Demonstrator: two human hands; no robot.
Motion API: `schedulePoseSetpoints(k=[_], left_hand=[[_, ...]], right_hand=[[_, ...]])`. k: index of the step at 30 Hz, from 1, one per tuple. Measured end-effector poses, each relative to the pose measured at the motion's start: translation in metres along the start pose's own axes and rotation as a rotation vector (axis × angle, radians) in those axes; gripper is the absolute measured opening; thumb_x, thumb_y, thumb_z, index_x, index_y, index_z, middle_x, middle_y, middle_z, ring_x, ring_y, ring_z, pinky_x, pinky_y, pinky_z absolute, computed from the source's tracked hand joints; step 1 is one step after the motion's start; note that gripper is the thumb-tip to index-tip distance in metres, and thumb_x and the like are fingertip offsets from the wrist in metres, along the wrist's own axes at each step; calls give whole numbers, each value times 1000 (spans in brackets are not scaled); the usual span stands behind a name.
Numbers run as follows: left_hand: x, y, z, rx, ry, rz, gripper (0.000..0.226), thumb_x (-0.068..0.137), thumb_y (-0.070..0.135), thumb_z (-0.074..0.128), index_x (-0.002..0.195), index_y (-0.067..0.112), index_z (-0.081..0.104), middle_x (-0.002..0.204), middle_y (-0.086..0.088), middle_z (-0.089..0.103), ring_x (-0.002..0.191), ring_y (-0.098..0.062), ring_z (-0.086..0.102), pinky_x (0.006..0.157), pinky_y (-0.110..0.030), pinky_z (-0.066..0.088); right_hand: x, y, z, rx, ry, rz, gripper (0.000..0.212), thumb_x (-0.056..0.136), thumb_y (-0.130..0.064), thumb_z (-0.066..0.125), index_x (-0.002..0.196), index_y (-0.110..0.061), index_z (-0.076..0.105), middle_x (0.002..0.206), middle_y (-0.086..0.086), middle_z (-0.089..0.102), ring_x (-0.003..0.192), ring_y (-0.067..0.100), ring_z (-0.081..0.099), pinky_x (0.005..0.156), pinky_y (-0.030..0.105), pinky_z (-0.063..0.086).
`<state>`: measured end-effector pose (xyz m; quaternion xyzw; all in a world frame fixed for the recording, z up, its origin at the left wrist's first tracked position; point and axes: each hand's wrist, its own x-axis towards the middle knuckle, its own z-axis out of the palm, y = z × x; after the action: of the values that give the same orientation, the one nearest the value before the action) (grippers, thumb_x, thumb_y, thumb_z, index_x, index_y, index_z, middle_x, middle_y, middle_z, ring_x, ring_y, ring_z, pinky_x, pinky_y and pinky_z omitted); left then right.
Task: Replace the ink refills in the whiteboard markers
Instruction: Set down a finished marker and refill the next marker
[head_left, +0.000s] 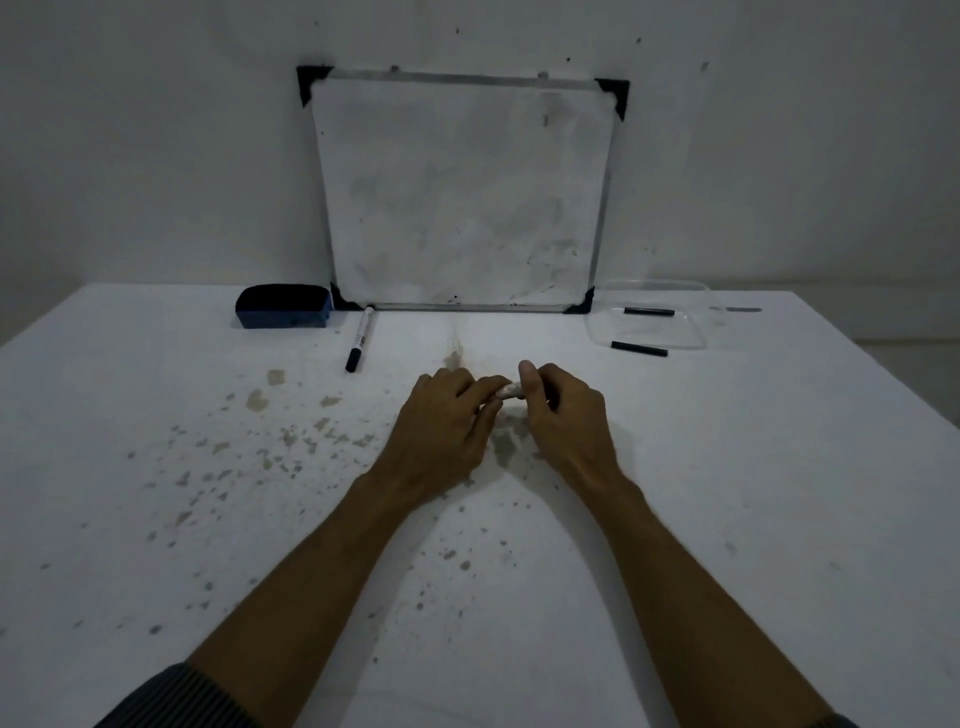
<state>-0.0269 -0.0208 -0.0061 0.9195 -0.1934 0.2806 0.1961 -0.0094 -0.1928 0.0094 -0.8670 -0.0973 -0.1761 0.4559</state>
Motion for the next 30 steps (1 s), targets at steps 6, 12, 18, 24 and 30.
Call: schedulePoseSetpoints(k=[6,12,18,24,30], left_hand=[[0,3,4,-108,-34,46,36,108,33,42,130,14,64,102,-7,68,83,-21,61,74,-39,54],[3,8,-5,-135,-52,101,38,109,36,42,125,13,68,89,-3,72,68,-19,64,59,-30,53],[11,0,-40,-786,-583,-311,30,107,37,50,96,41,78,68,8,63,55,-11,47,51,-19,39],[3,0,-32,-511,-353,-205,33,106,37,55,132,25,71,102,17,76,76,4,65,75,-11,52],[-4,0,-19,-74,-64,116,40,107,42,45,131,21,70,96,1,77,74,-13,67,64,-22,52]], right_hand=[[4,1,1,39,31,58,68,105,-49,38,69,-1,70,61,10,68,57,23,65,60,35,57],[9,5,-3,-72,144,-129,56,104,-13,41,48,-16,43,39,-2,42,32,15,38,39,25,29],[-1,-2,-5,-67,41,-391,49,100,-12,40,53,-5,54,40,4,47,31,11,32,39,15,23],[0,-14,-1,-18,-86,88,67,107,-49,31,53,-12,47,49,1,47,46,14,44,53,27,42],[3,-16,-4,-66,-52,153,48,106,-20,37,61,-4,48,57,10,50,51,20,43,56,35,40]])
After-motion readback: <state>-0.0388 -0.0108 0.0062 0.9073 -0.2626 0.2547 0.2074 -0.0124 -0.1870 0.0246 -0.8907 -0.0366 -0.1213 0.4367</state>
